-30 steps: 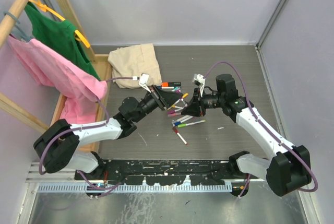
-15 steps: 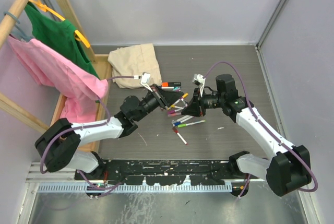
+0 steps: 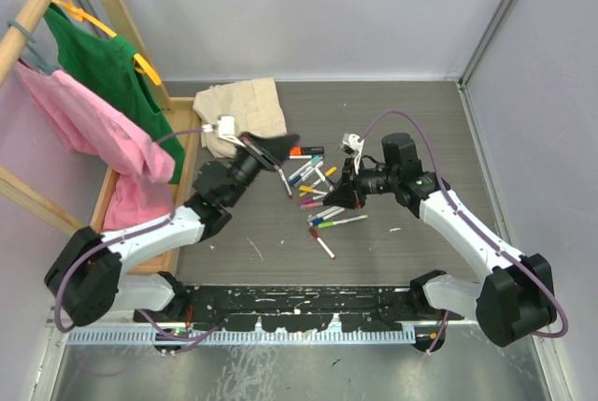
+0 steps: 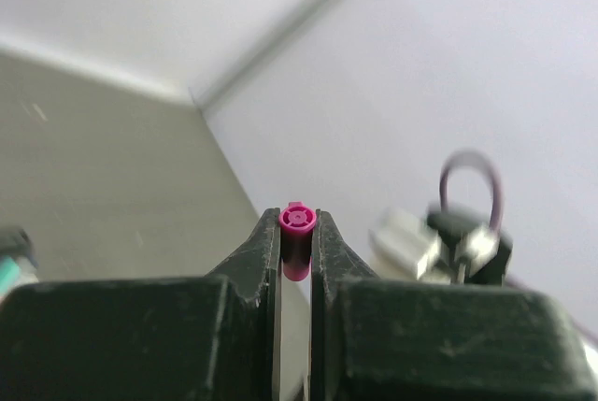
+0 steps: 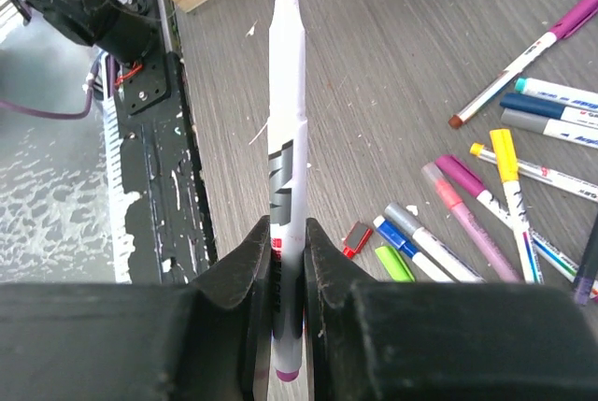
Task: Open the pen caps
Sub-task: Open the pen cap from the pen, then place the pen cap at the center of the board.
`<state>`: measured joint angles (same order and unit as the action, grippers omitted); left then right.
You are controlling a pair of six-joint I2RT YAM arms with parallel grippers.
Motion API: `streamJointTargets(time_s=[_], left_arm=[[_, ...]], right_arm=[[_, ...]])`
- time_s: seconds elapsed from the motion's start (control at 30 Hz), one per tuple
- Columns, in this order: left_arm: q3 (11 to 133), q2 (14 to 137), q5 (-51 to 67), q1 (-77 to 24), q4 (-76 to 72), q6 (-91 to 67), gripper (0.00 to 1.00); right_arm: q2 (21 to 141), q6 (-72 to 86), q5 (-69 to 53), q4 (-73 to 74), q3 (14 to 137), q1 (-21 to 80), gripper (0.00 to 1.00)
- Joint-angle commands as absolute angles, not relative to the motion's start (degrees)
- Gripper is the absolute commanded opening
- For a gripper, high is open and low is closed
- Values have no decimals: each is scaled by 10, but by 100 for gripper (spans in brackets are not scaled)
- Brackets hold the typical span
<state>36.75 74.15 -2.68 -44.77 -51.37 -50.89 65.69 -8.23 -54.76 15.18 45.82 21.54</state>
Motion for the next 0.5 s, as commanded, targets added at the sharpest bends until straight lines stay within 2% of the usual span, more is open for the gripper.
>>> streamJointTargets(time_s=[0.0,0.2,0.47], left_arm=[[403,674,-134,-398,-555,-473,0],[410,642,-103,-390,-515,-451,0],[367,609,-24,-390,-442,-439,0]], right_arm=[[667,-103,-563,165,470,221,0],[673,-111,-543,176,478,224,0],[647,-151,-425,190,485,224,0]])
